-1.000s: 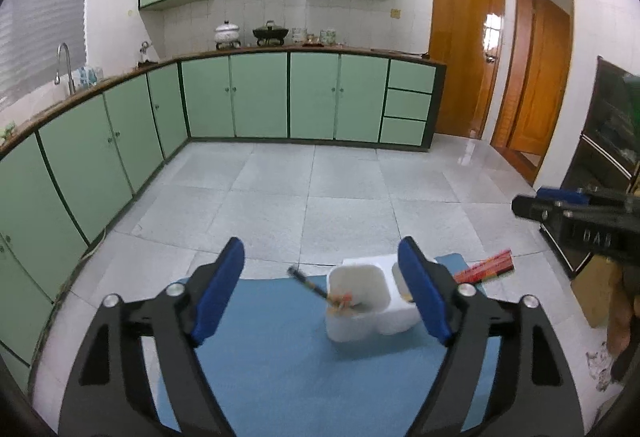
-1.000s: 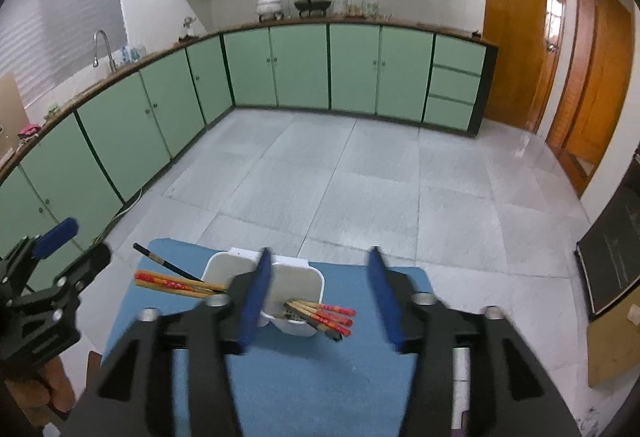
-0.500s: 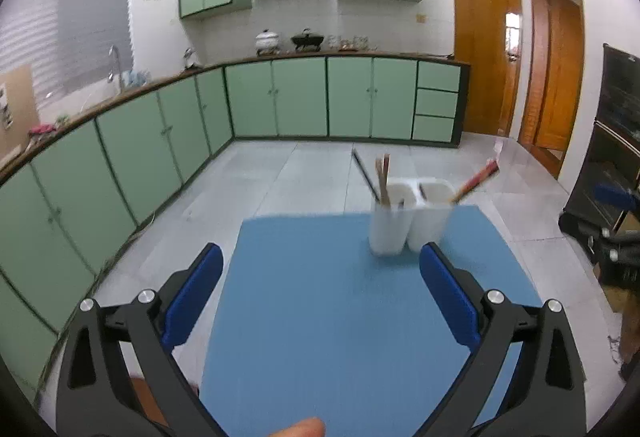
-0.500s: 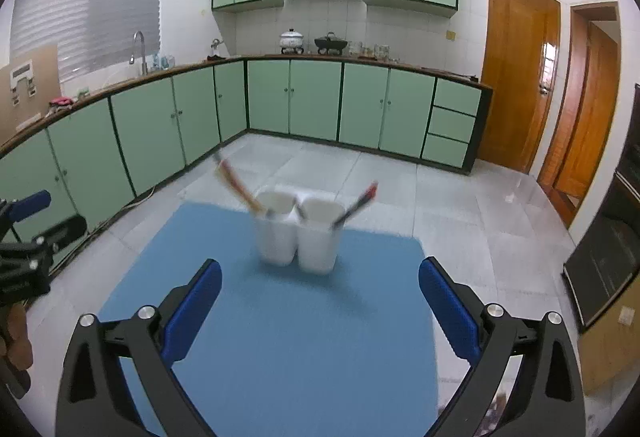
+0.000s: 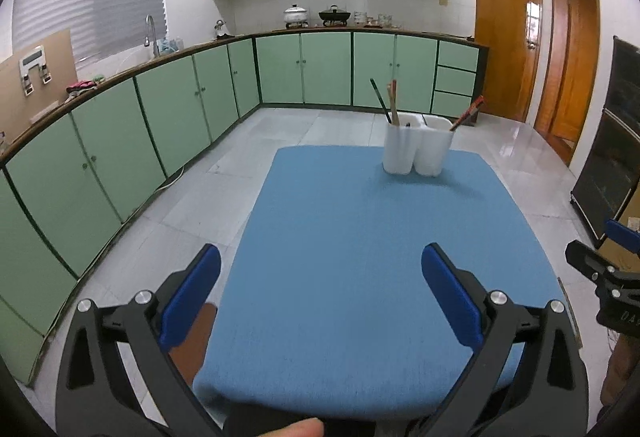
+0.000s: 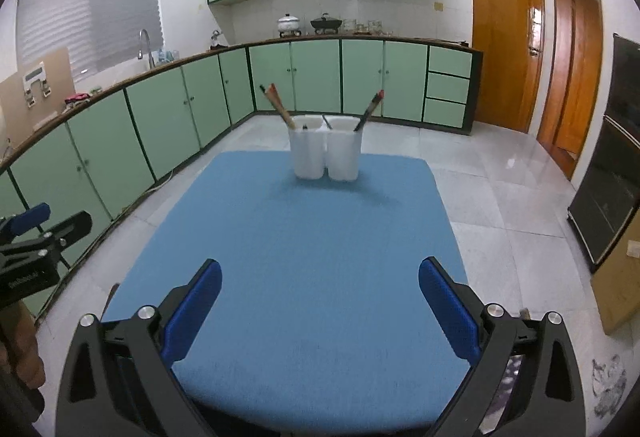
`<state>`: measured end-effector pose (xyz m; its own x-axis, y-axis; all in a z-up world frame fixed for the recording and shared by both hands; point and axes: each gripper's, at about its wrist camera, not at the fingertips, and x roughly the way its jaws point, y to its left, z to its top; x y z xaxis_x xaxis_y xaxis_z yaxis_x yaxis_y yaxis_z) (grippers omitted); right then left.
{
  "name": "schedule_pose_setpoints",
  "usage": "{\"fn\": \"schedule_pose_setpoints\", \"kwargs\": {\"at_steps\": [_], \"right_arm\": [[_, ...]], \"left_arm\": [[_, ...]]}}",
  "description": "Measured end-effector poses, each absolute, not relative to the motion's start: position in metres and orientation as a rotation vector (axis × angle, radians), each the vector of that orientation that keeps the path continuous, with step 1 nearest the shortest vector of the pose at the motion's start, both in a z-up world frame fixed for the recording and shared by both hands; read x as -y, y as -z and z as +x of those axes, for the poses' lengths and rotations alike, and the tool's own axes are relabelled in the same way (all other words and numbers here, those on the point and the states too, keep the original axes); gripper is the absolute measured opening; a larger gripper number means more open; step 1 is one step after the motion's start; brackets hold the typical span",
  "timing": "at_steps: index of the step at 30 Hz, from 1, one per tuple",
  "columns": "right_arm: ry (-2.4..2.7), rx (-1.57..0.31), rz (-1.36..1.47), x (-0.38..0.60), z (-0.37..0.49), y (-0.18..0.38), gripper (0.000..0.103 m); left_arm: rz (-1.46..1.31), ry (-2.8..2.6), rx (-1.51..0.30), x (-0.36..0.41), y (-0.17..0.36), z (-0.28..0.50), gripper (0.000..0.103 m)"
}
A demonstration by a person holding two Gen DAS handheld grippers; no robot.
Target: Organize utensils
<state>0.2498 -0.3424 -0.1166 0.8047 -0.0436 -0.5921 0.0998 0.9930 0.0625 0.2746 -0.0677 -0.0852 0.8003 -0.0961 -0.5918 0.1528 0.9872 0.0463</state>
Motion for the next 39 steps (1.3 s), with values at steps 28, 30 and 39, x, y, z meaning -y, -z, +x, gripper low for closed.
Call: {"fn": "schedule_pose_setpoints", "kwargs": {"at_steps": [28,30,39], "right_arm": [[0.134,-0.518,0.088,0.316,0.113,0.085,0.097],[0.133,-0.511,0.096,0.315,0.103,0.083,0.097],[0.127,-0.449,0.101,0.305,0.060,0.071,0.097]], "left_arm": [[0.037,0.098,-0.544,0.050,0.050,0.105,0.098],[0.027,0.089,-0.531,0.046,0.046,0.095,0.098],[0.022,0.062,-0.453,0.036,0.027,0.037,0.097]]}}
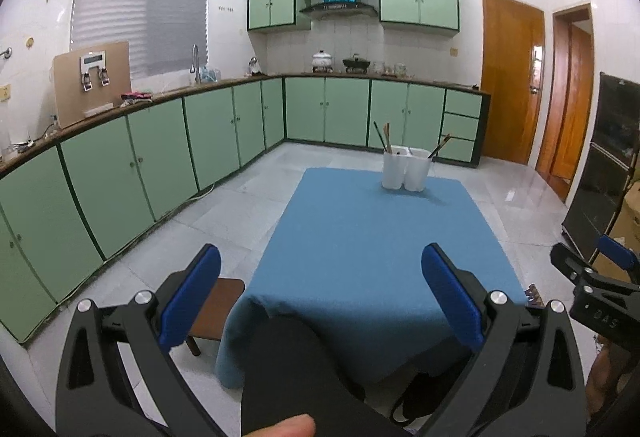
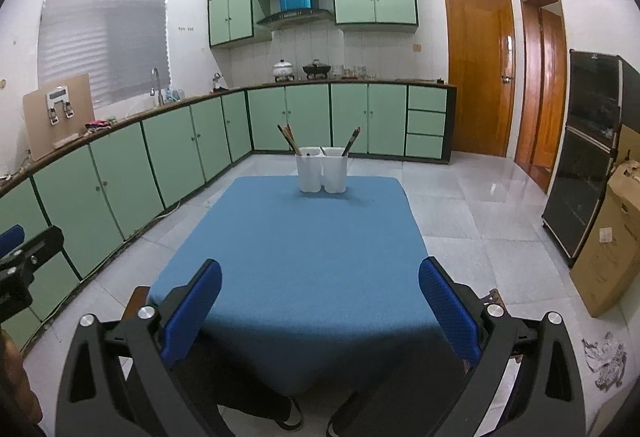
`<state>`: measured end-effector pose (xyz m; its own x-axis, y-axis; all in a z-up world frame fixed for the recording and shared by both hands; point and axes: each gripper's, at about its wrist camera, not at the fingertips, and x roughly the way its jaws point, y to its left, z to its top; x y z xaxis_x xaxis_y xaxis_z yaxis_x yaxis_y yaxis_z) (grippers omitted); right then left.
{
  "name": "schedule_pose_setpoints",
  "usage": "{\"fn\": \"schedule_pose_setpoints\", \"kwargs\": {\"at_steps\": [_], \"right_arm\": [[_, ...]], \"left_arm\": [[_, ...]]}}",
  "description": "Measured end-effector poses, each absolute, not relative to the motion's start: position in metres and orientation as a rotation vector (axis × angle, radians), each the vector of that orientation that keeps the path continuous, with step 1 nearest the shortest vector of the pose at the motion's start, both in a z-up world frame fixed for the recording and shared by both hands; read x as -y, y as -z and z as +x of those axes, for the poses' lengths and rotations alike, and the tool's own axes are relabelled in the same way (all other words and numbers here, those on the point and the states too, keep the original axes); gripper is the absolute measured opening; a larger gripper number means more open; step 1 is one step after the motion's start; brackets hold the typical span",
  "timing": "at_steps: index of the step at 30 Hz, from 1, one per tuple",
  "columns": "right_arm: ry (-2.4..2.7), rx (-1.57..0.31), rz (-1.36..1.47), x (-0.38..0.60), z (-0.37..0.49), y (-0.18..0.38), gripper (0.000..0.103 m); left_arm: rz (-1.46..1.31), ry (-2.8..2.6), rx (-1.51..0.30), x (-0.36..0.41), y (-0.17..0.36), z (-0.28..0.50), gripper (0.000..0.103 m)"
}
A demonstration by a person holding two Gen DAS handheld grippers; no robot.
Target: Organize utensils
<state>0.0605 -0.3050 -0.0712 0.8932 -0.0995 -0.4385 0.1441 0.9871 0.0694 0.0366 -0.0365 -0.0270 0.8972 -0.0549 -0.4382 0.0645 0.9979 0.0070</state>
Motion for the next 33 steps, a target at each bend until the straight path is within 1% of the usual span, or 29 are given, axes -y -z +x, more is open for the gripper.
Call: {"fn": "schedule_pose_setpoints", "kwargs": {"at_steps": [7,13,33], "right_arm": [[0.141,-0.405,0.084,0.301,0.036,0.059,0.097],[0.144,-0.398,0.093,0.303,0.027,0.061,0.097],[0.143,-0.389,0.086,0.301,0.020,0.063,0.097]], "left_arm": [[0.012,0.064,-0.437,0.034,0.022,0.008,0.097],[0.002,0.052,-0.407,0.028,0.014,-0.003,0.097],[-0.003,0.040,-0.383,0.037,0.010,-0.012,0.097]]}}
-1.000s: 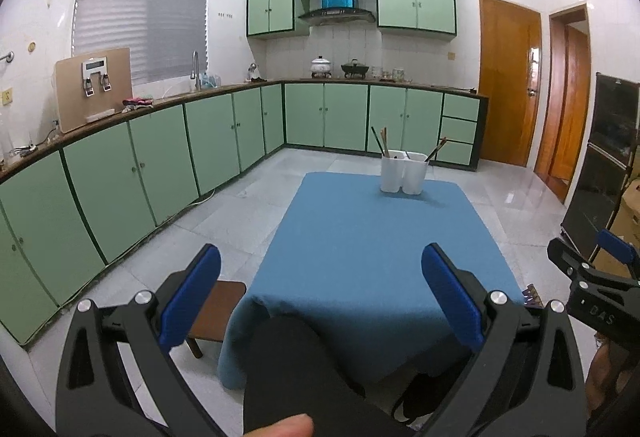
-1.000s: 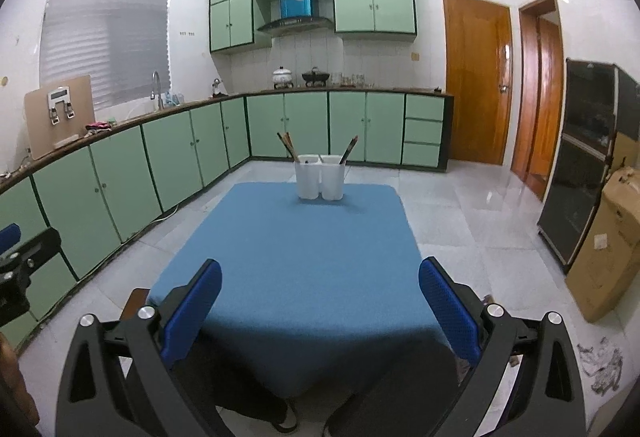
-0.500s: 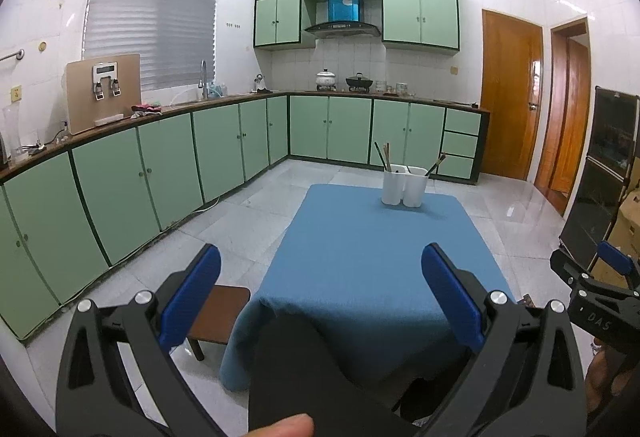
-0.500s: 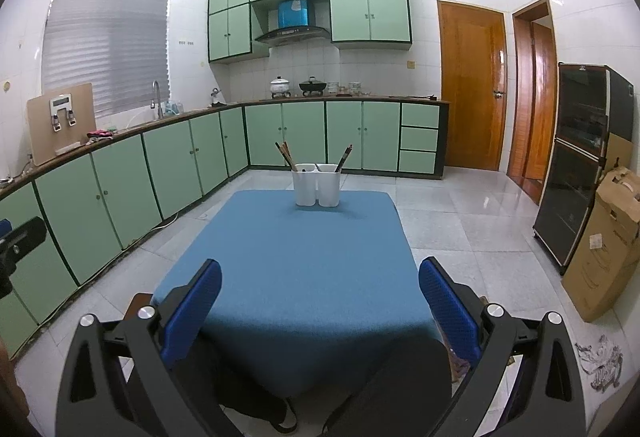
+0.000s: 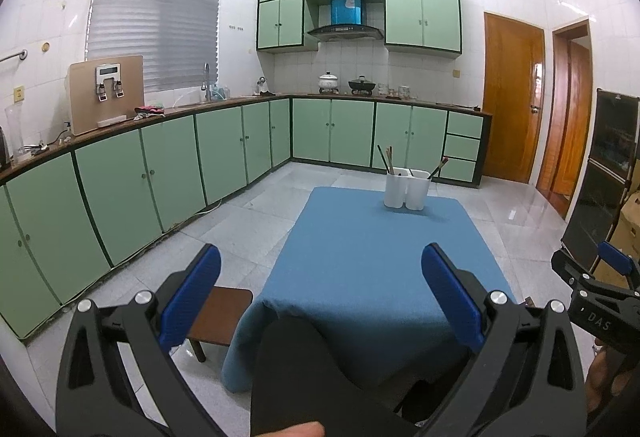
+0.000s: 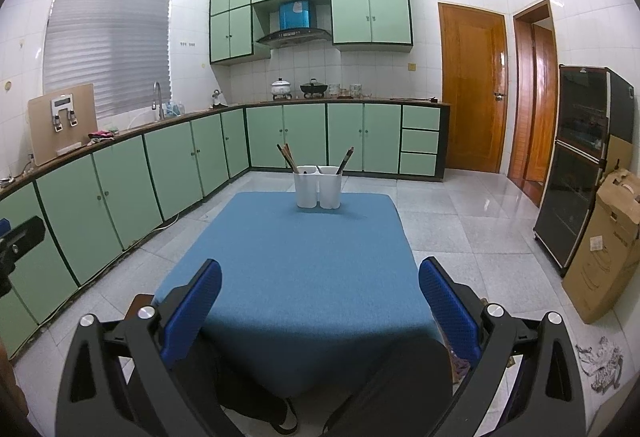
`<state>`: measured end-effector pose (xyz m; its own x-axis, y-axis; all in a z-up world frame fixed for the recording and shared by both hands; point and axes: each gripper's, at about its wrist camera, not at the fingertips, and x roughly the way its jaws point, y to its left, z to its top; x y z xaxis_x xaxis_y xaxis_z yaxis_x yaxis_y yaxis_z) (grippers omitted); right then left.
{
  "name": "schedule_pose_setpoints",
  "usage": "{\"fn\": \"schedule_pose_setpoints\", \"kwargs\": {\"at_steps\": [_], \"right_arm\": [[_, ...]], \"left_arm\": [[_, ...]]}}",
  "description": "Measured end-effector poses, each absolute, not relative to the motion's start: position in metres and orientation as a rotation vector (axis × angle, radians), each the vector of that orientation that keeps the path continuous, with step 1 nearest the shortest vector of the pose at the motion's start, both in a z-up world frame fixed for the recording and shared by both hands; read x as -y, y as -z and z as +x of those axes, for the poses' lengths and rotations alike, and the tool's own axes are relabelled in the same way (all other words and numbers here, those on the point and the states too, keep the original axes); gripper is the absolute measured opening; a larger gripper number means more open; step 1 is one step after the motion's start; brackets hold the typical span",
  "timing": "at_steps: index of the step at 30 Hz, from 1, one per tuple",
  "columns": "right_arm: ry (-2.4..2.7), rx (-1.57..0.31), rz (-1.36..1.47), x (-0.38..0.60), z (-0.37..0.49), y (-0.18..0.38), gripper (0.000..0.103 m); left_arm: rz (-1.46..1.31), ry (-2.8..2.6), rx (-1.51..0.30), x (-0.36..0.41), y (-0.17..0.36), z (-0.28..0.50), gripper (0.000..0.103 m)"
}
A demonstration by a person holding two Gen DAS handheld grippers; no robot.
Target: Organize utensils
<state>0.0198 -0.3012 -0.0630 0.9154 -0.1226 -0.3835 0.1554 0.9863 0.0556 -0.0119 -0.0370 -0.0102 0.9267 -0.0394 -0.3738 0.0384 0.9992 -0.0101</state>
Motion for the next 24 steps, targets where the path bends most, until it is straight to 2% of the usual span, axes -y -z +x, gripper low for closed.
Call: {"fn": "schedule_pose_setpoints", "kwargs": {"at_steps": [24], "right_arm": [[0.148,-0.380,0.089,0.2991,0.0185,0.0606,0.097]], "left_arm": [[-0.001,0.026,-0.359,0.0321,0.0087,-0.0143,0.097]]}}
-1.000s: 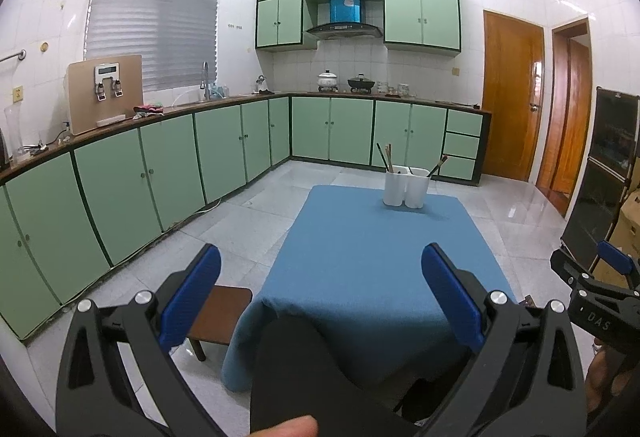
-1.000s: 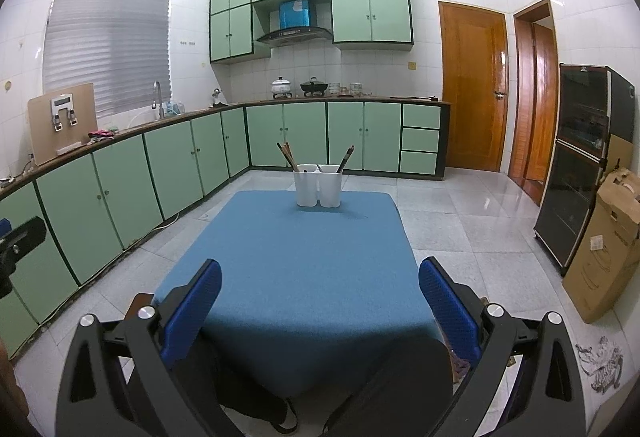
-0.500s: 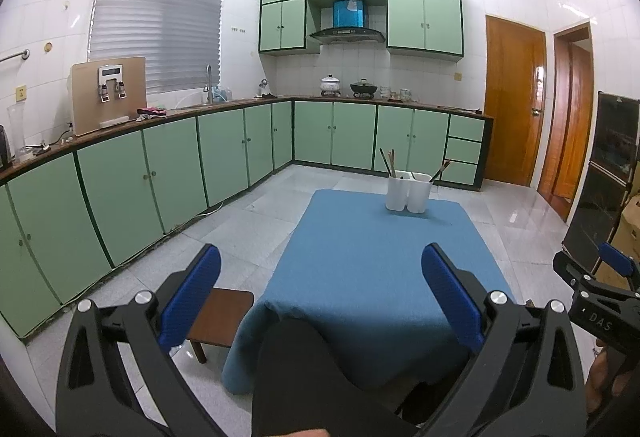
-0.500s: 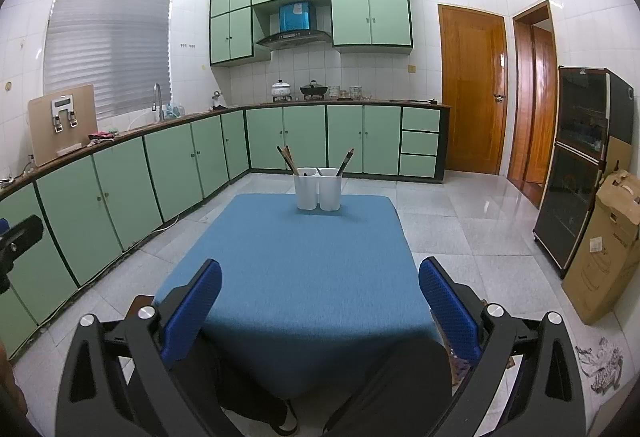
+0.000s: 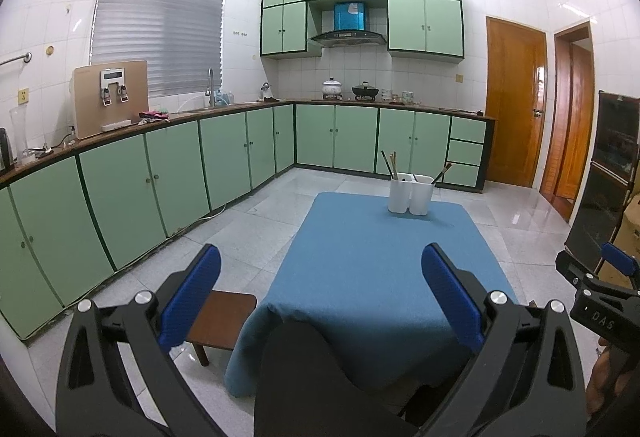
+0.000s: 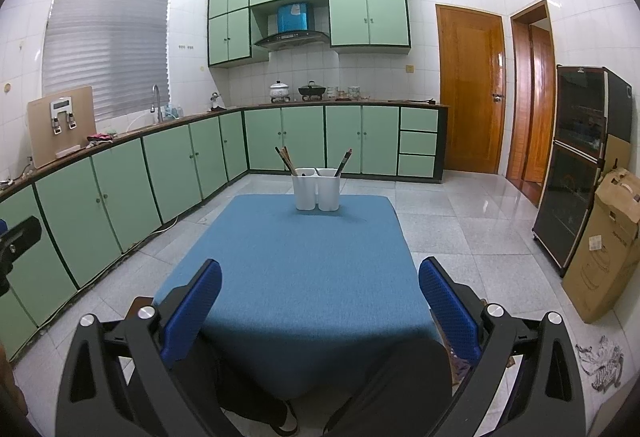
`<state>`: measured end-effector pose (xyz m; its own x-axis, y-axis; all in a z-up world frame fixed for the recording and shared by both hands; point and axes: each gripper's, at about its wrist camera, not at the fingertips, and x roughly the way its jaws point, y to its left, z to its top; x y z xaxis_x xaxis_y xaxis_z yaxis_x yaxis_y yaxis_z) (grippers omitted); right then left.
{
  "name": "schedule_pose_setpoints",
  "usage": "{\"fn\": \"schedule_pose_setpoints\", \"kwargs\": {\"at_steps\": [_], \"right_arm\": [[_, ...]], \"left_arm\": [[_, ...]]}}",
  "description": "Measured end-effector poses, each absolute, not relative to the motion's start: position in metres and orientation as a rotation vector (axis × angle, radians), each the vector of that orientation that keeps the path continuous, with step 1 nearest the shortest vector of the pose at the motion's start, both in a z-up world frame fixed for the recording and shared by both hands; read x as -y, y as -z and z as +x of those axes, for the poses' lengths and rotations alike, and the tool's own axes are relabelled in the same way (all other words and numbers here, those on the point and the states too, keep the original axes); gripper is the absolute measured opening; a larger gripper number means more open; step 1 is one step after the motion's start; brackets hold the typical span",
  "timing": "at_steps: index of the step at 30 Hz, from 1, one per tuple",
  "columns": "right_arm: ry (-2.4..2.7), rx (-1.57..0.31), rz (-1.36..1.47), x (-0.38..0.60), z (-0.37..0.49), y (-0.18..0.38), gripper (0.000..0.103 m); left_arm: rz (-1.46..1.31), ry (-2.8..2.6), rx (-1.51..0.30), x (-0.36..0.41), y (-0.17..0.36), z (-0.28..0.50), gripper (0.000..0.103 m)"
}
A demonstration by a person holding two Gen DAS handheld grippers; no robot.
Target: Organize utensils
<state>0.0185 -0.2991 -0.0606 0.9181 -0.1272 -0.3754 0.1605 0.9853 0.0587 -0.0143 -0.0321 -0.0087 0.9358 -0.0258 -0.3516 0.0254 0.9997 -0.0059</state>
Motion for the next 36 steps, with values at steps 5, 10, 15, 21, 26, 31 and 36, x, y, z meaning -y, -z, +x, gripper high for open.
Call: {"fn": "schedule_pose_setpoints", "kwargs": {"at_steps": [5,10,15,21,26,31,36], "right_arm": [[0.147,-0.379,0.090,0.2990,0.0177,0.0613,0.097],[0.148,-0.377,0.091,0.2994,0.0171,0.0613,0.097],[0.149,-0.378,0.091,0.2993,0.0176,0.0618,0.097],[0.149,-0.378,0.093,0.3000,0.0167,0.0617,0.097],[0.149,-0.378,0.093,0.3001,0.0165,0.0619,0.097],[0.149,-0.378,0.094,0.3000,0.0170,0.0621,0.097],[0.150,-0.376,0.094,0.2994,0.0165,0.0618,0.097]], "left_arm": [[0.000,0.026,-0.359,0.0317,0.0097,-0.0144,0.097],[-0.004,0.025,-0.358,0.0303,0.0095,-0.0156,0.097],[-0.005,0.027,-0.360,0.0297,0.0093,-0.0152,0.097],[-0.005,0.026,-0.359,0.0296,0.0092,-0.0151,0.097],[-0.006,0.026,-0.359,0.0293,0.0093,-0.0152,0.097],[-0.008,0.026,-0.359,0.0283,0.0090,-0.0153,0.097],[-0.008,0.025,-0.360,0.0284,0.0087,-0.0151,0.097]]}}
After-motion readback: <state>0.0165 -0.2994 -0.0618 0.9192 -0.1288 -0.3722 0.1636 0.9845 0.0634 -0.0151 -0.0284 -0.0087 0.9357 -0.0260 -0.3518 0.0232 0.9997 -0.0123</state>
